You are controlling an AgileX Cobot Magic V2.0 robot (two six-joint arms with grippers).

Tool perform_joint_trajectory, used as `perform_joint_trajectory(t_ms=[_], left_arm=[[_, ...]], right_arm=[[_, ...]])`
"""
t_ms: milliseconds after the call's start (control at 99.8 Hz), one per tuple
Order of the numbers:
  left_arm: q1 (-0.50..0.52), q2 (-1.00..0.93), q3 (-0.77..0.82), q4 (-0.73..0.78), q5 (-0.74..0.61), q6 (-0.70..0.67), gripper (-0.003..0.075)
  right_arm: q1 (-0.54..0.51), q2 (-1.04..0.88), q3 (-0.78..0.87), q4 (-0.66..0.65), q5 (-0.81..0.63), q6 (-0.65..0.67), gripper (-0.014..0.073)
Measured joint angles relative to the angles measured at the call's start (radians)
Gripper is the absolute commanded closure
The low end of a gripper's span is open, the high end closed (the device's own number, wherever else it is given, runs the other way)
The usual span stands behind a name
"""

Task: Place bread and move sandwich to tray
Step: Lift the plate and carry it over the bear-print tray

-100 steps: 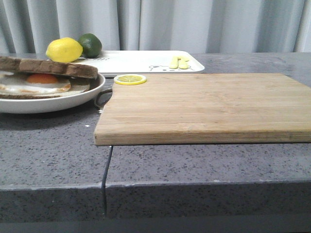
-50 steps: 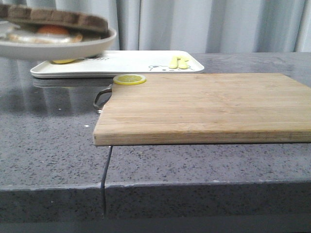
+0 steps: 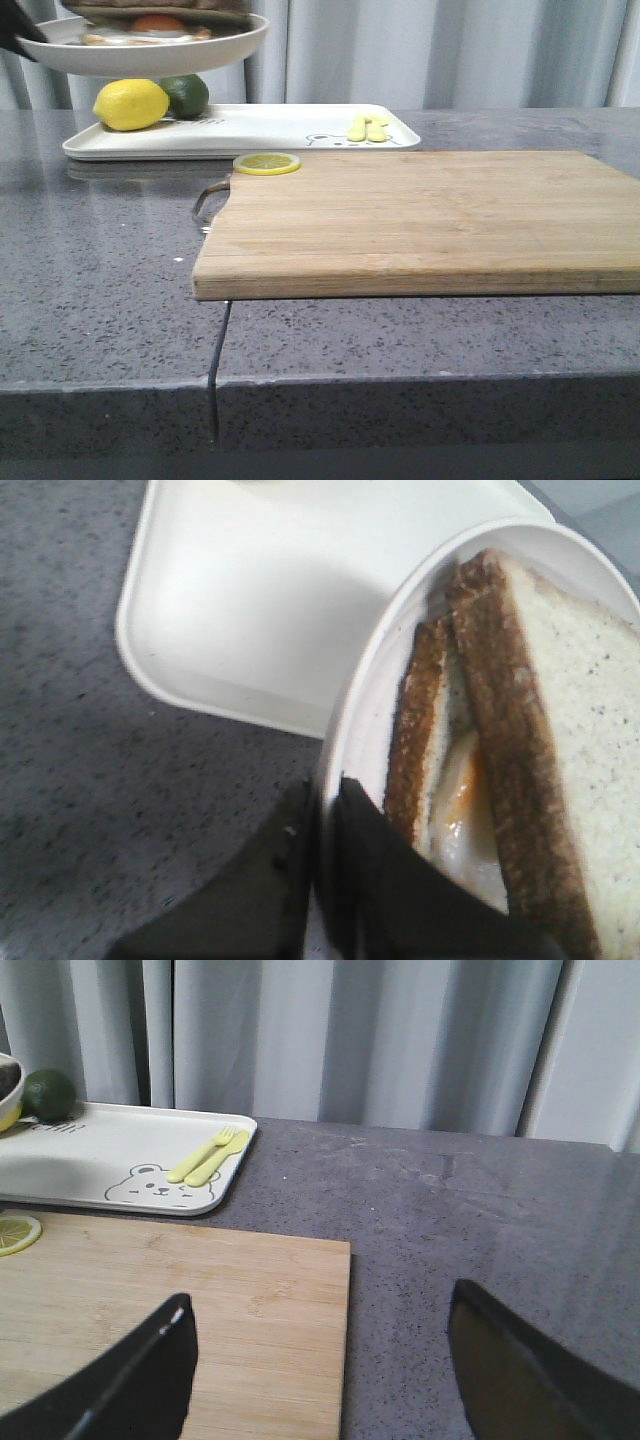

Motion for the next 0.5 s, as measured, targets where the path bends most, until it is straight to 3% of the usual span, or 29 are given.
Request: perform_joint_trajectory(t_ms=[501], left_arm=[[-0.040,0.343,-0.406,-0.006,0.071,0.000,0.0740]], right_arm=[[0.000,0.000,0.000,0.000,0.000,0.000,0.0064]])
